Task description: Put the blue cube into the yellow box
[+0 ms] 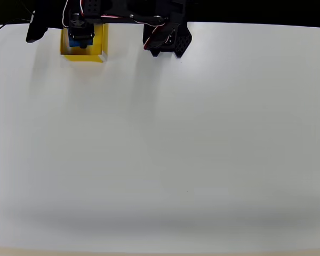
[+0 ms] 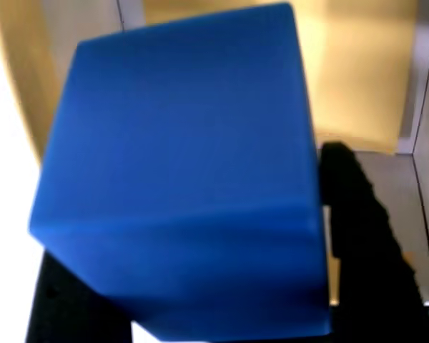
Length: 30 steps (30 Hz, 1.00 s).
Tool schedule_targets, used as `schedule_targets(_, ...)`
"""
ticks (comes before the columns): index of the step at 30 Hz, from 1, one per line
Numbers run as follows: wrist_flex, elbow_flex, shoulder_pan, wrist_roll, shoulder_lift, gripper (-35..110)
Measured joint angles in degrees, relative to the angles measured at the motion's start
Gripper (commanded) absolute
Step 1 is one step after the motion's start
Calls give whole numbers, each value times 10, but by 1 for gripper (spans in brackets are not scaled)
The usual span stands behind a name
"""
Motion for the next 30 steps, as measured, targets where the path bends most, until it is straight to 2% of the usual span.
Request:
schedule_targets(9,-54,68,9,-21,15,17)
schedule_targets(20,-171,113,16,5,14,51)
schedule_targets(26,-202,123,38,-6,15,48)
schedule_targets(30,-156,109,37,-28,17,40)
